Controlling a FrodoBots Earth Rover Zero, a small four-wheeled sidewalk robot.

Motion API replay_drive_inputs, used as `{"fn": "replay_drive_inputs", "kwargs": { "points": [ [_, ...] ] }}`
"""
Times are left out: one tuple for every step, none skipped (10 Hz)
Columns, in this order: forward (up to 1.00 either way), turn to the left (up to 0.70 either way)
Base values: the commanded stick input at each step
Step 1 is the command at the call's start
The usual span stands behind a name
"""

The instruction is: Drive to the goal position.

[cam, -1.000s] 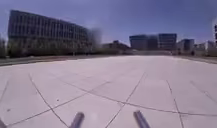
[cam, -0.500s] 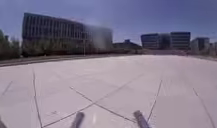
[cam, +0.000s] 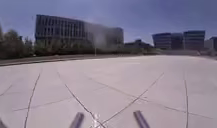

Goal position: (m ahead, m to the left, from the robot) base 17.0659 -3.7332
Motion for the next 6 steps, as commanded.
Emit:
{"fn": "replay_drive_inputs", "kwargs": {
  "points": [
    [1.00,0.00],
    [1.00,0.00],
    [1.00,0.00],
    [1.00,0.00],
    [1.00,0.00],
    [1.00,0.00]
  ]
}}
